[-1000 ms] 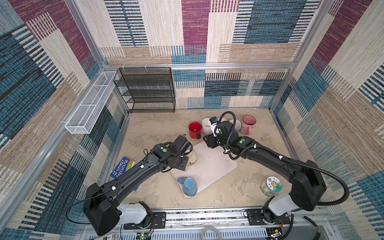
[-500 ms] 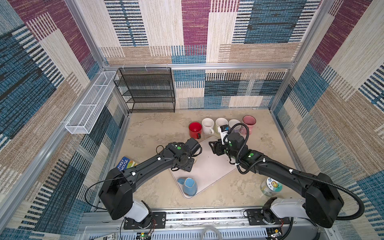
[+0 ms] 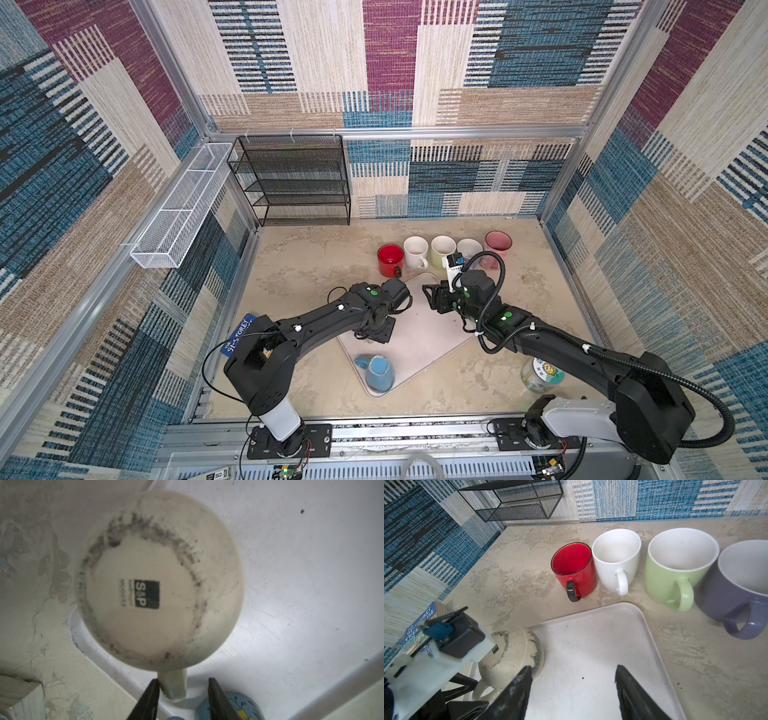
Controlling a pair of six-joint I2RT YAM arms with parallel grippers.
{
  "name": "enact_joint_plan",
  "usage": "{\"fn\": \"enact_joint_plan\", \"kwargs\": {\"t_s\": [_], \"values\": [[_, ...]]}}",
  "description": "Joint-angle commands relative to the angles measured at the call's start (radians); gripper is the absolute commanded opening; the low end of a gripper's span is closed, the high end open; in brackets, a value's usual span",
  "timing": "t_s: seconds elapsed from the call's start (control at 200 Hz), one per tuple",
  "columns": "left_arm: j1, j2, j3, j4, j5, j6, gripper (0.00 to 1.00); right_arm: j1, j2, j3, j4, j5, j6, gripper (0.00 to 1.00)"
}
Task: Turn the mug right side up
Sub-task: 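Lower the left gripper onto the upside-down cream mug's handle and close it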
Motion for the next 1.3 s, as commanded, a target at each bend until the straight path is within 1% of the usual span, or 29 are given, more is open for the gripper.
{"fn": "enact_joint_plan", "kwargs": {"t_s": [0.0,0.17,0.461,0.616,0.816,0.866,1.002,1.297], "values": [[0.006,0.01,0.005,0.002,-0.026,-0.029,0.38,-0.003,-0.003,-0.004,0.046,0.012,0.006,0.66],[0.02,0.015,-0.001,0.002,-0.043,-0.035,0.34,-0.005,0.003,-0.006,0.05,0.008,0.005,0.66],[0.033,0.039,0.004,0.017,-0.037,-0.029,0.32,-0.01,0.004,-0.009,0.054,0.009,0.003,0.67],[0.036,0.049,0.011,0.026,-0.038,-0.029,0.27,-0.012,0.005,-0.008,0.05,0.009,0.004,0.67],[0.037,0.049,0.015,0.025,-0.041,-0.024,0.16,-0.013,0.008,-0.005,0.048,0.005,0.002,0.67],[0.037,0.047,0.013,0.025,-0.043,-0.025,0.09,-0.013,0.008,-0.005,0.048,0.003,0.002,0.67],[0.038,0.04,0.008,0.025,-0.046,-0.025,0.0,-0.013,0.005,-0.005,0.044,0.002,0.002,0.67],[0.039,-0.012,0.011,0.026,-0.032,-0.009,0.0,-0.014,-0.014,-0.026,0.074,-0.037,0.01,0.67]]}}
